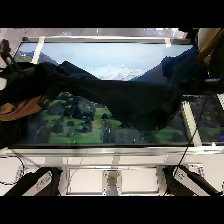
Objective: Fold the clothes and pants, and hang the long-sleeved shirts on hangers.
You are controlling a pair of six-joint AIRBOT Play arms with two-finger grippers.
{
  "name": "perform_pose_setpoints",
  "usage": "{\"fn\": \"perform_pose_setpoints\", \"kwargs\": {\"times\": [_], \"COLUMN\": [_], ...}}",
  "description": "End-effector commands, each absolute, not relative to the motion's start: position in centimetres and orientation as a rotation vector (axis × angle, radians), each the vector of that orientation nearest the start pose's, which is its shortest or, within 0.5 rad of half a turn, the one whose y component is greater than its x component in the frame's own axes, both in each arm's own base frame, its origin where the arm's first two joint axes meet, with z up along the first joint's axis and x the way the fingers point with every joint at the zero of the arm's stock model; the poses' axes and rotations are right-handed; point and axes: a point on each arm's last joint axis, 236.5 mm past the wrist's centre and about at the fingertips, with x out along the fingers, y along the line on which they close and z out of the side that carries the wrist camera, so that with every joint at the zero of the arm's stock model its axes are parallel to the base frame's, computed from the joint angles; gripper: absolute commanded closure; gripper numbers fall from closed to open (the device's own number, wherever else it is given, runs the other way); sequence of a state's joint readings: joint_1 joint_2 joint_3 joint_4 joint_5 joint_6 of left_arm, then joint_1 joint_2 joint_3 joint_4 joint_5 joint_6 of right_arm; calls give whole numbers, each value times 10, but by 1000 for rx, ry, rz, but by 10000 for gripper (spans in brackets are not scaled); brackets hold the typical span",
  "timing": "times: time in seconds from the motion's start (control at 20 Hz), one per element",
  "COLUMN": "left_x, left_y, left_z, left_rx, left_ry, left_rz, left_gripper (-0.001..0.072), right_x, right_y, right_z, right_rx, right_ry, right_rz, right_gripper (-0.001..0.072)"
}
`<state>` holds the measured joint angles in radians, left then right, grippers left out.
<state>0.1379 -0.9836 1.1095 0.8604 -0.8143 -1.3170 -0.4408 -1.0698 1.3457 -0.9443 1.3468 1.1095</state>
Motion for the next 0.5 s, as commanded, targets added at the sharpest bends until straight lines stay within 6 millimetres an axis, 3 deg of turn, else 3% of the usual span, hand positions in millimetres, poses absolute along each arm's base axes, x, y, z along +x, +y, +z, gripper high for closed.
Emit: {"fn": "perform_pose_setpoints", "kwargs": {"times": [0.0, 0.1, 0.2, 0.3, 0.45], "left_x": [346, 295, 263, 240, 199], "left_y": [-55, -52, -54, -60, -84], "left_z": [188, 160, 133, 93, 31], "left_rx": [-218, -167, -166, -236, -361], "left_ry": [736, 939, 1058, 1154, 1290], "left_rz": [-292, -288, -300, -288, -339], "left_gripper": [694, 694, 694, 694, 694], "right_x": [371, 365, 357, 346, 304], "right_y": [-31, -31, -33, -42, -89], "right_z": [257, 261, 234, 188, 106], "right_rx": [111, 93, 90, 106, 24], "right_ry": [691, 690, 780, 905, 1159], "right_rz": [246, 239, 235, 207, 43], "right_gripper": [655, 655, 656, 656, 656]}}
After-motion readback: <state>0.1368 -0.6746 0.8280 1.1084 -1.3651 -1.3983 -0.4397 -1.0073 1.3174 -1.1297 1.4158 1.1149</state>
